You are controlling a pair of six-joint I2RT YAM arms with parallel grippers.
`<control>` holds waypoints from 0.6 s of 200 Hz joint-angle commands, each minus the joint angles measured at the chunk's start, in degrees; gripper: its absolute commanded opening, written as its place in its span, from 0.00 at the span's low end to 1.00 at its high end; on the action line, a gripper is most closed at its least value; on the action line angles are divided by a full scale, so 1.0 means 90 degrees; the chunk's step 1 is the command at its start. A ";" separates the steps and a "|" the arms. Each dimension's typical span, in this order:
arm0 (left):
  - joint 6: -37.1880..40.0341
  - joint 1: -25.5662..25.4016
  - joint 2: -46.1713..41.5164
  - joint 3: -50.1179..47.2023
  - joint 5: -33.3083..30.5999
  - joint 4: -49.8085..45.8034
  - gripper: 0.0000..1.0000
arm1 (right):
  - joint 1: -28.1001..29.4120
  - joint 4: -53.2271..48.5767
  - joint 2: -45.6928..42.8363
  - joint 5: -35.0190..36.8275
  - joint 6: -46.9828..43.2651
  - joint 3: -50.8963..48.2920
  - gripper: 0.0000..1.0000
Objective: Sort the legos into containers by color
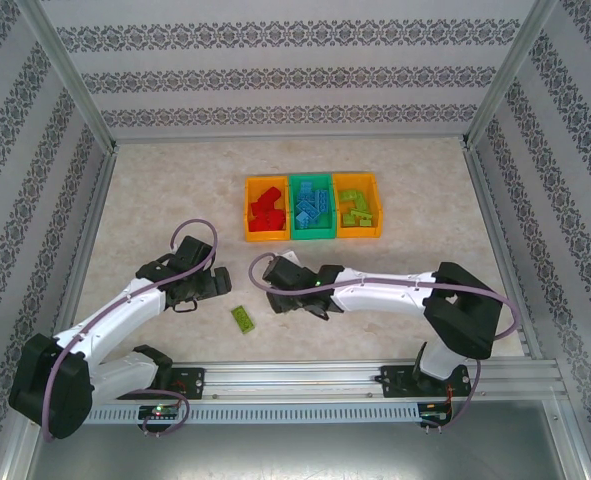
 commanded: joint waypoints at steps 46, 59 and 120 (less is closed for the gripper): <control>-0.0107 0.0069 -0.0179 -0.0119 0.0060 -0.0065 0.99 | 0.0095 -0.0159 0.0835 -0.0252 -0.0894 0.0391 0.69; -0.0117 0.0076 -0.0233 -0.0134 0.0049 -0.0084 0.99 | 0.0020 -0.0126 0.0942 -0.0268 -0.0940 0.0395 0.69; -0.0144 0.0078 -0.0287 -0.0135 0.0056 -0.0094 0.99 | -0.0133 -0.0004 0.1101 -0.0322 -0.1042 0.0300 0.45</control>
